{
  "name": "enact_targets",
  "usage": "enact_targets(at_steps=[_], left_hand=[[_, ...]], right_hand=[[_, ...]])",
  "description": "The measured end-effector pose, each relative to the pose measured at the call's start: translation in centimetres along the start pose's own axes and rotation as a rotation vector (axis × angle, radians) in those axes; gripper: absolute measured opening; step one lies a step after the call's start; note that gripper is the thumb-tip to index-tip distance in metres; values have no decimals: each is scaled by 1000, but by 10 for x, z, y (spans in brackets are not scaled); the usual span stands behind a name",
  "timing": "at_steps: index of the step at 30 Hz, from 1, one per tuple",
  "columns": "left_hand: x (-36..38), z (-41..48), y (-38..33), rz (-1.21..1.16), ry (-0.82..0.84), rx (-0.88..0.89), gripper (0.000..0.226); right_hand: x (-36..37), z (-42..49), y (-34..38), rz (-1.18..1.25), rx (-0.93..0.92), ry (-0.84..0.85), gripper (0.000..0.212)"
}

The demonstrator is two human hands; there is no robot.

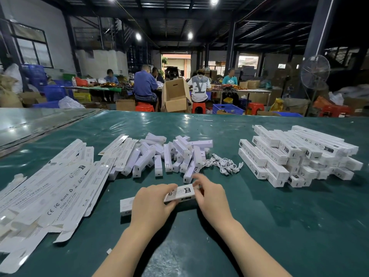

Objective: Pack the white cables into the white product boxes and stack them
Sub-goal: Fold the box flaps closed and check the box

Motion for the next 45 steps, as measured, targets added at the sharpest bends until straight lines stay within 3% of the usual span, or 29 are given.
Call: enact_targets(at_steps=[3, 5, 6, 12, 20, 30, 32, 34, 36, 40, 43, 45], left_hand=[[-5, 1, 0, -8, -67, -17, 32], [-7, 2, 1, -7, -99, -29, 34], [-7, 2, 2, -12, -99, -27, 35], [-5, 1, -5, -39, -87, 55, 34], [-3, -1, -7, -65, -84, 51, 34], [-6, -1, -2, -72, -140, 28, 34], [-12, 2, 5, -81, -199, -51, 35], [-18, 2, 13, -75, -263, -141, 35], [-23, 1, 17, -72, -296, -188, 36], [-22, 1, 13, -81, -304, -174, 35], [-20, 0, 17, -116, -291, -205, 36], [-22, 0, 18, -114, -283, -191, 36]], right_hand=[[-8, -1, -9, 422, 176, -164, 33], [-3, -1, -18, 654, 302, -185, 19], [-2, -1, -19, 674, 325, -177, 13], [1, 0, -25, 863, 376, -182, 24], [-1, 1, -30, 935, 383, -224, 24], [-9, 0, -10, 576, 169, -195, 33], [2, -2, 4, 665, 135, -80, 31], [30, -6, 16, 787, 180, 175, 59], [49, -10, 23, 961, 245, 321, 66], [35, -7, 21, 1105, 288, 214, 47], [31, -9, 22, 1087, 288, 228, 62], [31, -9, 19, 1076, 306, 218, 60]])
Point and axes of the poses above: each hand's wrist, its own z-axis towards the middle knuckle, its own x-axis out of the palm, y = z × x, the point moved 7 cm from there along z, towards the middle knuckle, and after that the axes turned 7 degrees about z, right-handed, at the moved point
